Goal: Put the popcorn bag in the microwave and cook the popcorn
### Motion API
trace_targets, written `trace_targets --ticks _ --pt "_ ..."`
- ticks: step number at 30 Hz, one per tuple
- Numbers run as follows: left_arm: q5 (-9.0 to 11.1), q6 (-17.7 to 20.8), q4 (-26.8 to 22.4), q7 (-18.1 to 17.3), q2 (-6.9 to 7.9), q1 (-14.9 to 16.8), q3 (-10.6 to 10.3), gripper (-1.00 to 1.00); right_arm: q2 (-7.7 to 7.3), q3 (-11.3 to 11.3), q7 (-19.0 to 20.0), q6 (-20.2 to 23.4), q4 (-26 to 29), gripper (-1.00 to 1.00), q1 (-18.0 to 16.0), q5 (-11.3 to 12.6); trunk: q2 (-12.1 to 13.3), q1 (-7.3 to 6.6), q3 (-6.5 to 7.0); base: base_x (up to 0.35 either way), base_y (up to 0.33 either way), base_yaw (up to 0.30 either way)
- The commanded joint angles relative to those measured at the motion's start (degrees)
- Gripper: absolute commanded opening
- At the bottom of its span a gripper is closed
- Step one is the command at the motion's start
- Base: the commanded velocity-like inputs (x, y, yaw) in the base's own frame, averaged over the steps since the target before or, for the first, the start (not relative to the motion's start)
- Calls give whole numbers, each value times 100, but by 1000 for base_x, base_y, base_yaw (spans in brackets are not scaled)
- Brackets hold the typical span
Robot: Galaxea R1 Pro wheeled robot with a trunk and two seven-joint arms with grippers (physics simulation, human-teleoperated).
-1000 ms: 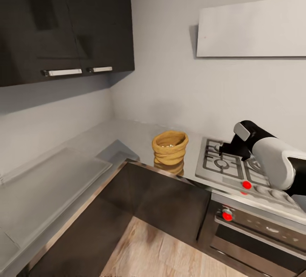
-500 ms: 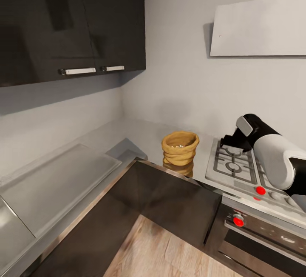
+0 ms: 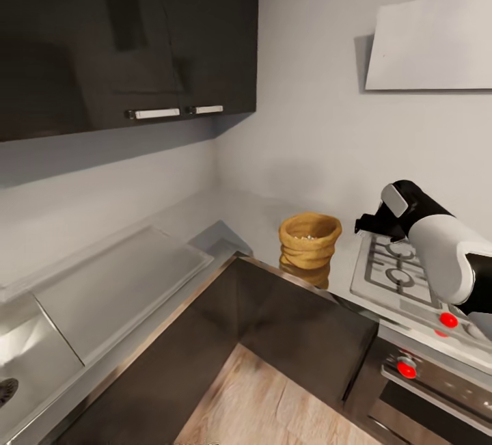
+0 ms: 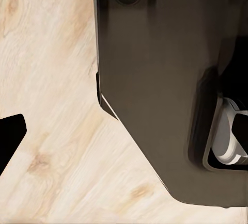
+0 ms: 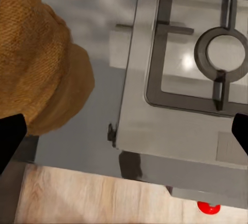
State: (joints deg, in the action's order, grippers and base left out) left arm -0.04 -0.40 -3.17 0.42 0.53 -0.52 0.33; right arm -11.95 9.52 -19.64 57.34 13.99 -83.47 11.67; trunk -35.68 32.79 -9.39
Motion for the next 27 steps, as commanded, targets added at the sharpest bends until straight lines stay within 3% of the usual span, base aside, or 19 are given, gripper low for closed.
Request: trace_targets --ticks 1,15,22,27 --pt "1 -4 -8 3 0 -1 3 100 -1 7 -55 14 29 100 -3 63 -7 2 -8 0 0 277" --pt "1 -4 -8 5 0 -1 3 100 -1 9 -50 14 58 100 -3 63 -7 2 -8 0 0 277" --pt "2 -4 -8 5 0 -1 3 100 -1 563 -57 14 56 100 -3 54 -7 2 -8 0 0 222" --pt "-1 -4 -8 3 0 -1 3 100 -1 607 -57 14 60 100 -3 54 -7 2 -8 0 0 41"
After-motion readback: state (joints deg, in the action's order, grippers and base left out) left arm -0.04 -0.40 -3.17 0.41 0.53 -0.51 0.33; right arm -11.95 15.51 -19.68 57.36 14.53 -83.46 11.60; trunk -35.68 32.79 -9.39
